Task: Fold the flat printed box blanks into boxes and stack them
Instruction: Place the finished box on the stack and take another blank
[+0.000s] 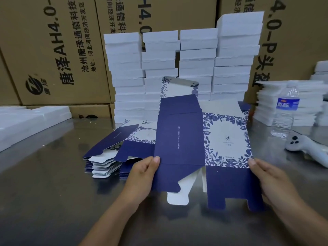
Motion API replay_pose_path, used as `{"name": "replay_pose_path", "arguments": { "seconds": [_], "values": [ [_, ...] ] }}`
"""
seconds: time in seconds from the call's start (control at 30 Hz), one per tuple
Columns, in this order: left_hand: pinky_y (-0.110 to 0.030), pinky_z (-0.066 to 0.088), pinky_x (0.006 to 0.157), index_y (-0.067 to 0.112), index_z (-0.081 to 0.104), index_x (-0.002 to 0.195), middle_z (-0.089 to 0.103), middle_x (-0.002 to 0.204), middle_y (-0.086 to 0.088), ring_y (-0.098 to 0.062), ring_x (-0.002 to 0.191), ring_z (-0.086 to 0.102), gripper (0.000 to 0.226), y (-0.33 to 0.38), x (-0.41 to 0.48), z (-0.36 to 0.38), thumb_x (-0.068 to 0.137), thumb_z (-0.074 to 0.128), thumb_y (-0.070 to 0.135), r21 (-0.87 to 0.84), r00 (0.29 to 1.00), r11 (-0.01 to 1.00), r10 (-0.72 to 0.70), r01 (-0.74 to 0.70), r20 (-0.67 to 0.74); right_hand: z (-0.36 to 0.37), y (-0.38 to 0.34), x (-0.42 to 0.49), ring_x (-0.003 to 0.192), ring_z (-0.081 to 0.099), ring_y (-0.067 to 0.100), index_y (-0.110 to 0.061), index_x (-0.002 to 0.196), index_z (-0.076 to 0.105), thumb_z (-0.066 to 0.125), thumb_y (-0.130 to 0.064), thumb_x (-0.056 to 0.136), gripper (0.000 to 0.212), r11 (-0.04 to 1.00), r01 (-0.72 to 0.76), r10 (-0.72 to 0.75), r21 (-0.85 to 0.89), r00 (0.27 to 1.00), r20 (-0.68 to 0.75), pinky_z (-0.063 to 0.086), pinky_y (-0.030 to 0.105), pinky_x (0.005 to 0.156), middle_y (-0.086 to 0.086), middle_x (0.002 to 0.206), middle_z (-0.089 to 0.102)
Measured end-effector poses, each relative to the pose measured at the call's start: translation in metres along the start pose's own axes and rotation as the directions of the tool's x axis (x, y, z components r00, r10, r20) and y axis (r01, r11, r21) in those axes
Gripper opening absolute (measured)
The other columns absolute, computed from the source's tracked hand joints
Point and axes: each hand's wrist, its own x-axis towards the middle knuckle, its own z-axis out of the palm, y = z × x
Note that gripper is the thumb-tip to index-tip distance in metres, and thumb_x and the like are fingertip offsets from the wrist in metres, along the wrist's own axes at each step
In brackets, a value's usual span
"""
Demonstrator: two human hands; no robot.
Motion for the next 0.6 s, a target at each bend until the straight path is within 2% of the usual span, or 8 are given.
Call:
{"name": "replay_pose_path", "arguments": {
  "seconds": [0.1, 0.2, 0.27, 0.37, 0.47, 0.5, 0.57, 0.6],
  "values": [
    [-0.047, 0.051, 0.085, -0.004, 0.062, 0.094, 0.069, 0.094, -0.014, -0.034, 0.094, 0.064, 0.045, -0.002, 0.0, -0.001, 0.099, 0.04, 0.035, 0.011, 1.0, 1.0, 0.019, -0.019, 0.019, 0.004, 0.0, -0.002, 0.071, 0.068, 0.007, -0.032, 0.082, 0.075, 0.048, -0.036, 0.096, 0.031, 1.0, 0.004, -0.005, -0.009, 0.999, -0.045, 0.052, 0.029, 0.068, -0.011, 0.079, 0.074],
    [-0.038, 0.051, 0.084, -0.004, 0.065, 0.094, 0.071, 0.096, -0.015, -0.03, 0.09, 0.067, 0.044, -0.004, 0.0, 0.001, 0.099, 0.041, 0.033, -0.015, 0.998, 1.0, 0.0, 0.001, 0.055, 0.003, 0.0, -0.001, 0.057, 0.061, -0.009, -0.017, 0.071, 0.072, 0.045, -0.028, 0.098, 0.04, 0.998, 0.032, -0.037, -0.061, 0.995, -0.088, 0.049, 0.028, 0.062, -0.023, 0.065, 0.068],
    [-0.032, 0.051, 0.082, 0.008, 0.073, 0.089, 0.075, 0.091, -0.005, -0.021, 0.089, 0.07, 0.04, -0.007, 0.002, 0.003, 0.098, 0.043, 0.032, -0.071, 0.997, 0.997, -0.026, 0.031, 0.068, 0.0, 0.0, 0.0, 0.058, 0.062, -0.004, -0.016, 0.071, 0.069, 0.044, -0.027, 0.099, 0.038, 0.996, 0.03, -0.037, -0.081, 0.995, -0.096, 0.042, 0.024, 0.063, -0.024, 0.061, 0.067],
    [-0.013, 0.049, 0.058, 0.032, 0.076, 0.078, 0.074, 0.078, 0.01, -0.003, 0.071, 0.068, 0.041, -0.004, 0.003, 0.005, 0.097, 0.04, 0.04, -0.165, 0.997, 0.983, -0.077, 0.079, 0.014, 0.0, 0.003, 0.001, 0.073, 0.063, 0.008, -0.018, 0.075, 0.072, 0.046, -0.03, 0.098, 0.036, 0.997, 0.025, -0.03, -0.075, 0.997, -0.075, 0.046, 0.026, 0.071, -0.017, 0.073, 0.072],
    [-0.023, 0.047, 0.065, 0.009, 0.07, 0.086, 0.072, 0.085, -0.007, -0.012, 0.074, 0.063, 0.045, -0.004, 0.005, 0.005, 0.1, 0.038, 0.038, -0.092, 0.996, 0.996, -0.028, 0.02, -0.089, 0.005, 0.002, -0.001, 0.089, 0.065, 0.013, -0.018, 0.087, 0.074, 0.048, -0.031, 0.096, 0.03, 0.998, 0.033, -0.034, -0.05, 0.999, -0.033, 0.049, 0.034, 0.089, -0.008, 0.093, 0.073],
    [-0.028, 0.044, 0.068, -0.001, 0.063, 0.09, 0.069, 0.089, -0.016, -0.016, 0.074, 0.059, 0.044, -0.004, 0.005, 0.004, 0.1, 0.038, 0.034, -0.055, 0.993, 0.998, 0.0, -0.007, -0.121, 0.006, 0.002, -0.002, 0.088, 0.066, 0.011, -0.018, 0.085, 0.074, 0.049, -0.031, 0.096, 0.03, 0.999, 0.031, -0.032, -0.033, 0.999, -0.024, 0.05, 0.03, 0.088, -0.009, 0.092, 0.073],
    [-0.029, 0.041, 0.065, -0.011, 0.056, 0.092, 0.064, 0.088, -0.022, -0.018, 0.072, 0.053, 0.046, -0.005, 0.005, 0.001, 0.101, 0.038, 0.03, -0.016, 0.987, 0.999, 0.028, -0.031, -0.161, 0.009, 0.0, -0.003, 0.071, 0.067, 0.002, -0.02, 0.074, 0.073, 0.048, -0.035, 0.095, 0.036, 1.0, 0.018, -0.018, -0.017, 1.0, -0.019, 0.052, 0.017, 0.066, -0.014, 0.079, 0.073],
    [-0.028, 0.041, 0.064, -0.012, 0.055, 0.092, 0.063, 0.088, -0.021, -0.018, 0.072, 0.053, 0.046, -0.005, 0.005, 0.0, 0.101, 0.037, 0.029, -0.002, 0.987, 0.999, 0.04, -0.041, -0.158, 0.01, -0.001, -0.003, 0.062, 0.064, -0.002, -0.019, 0.07, 0.072, 0.046, -0.039, 0.095, 0.041, 1.0, 0.005, -0.006, -0.024, 1.0, -0.03, 0.049, 0.017, 0.056, -0.018, 0.071, 0.071]
  ]
}}
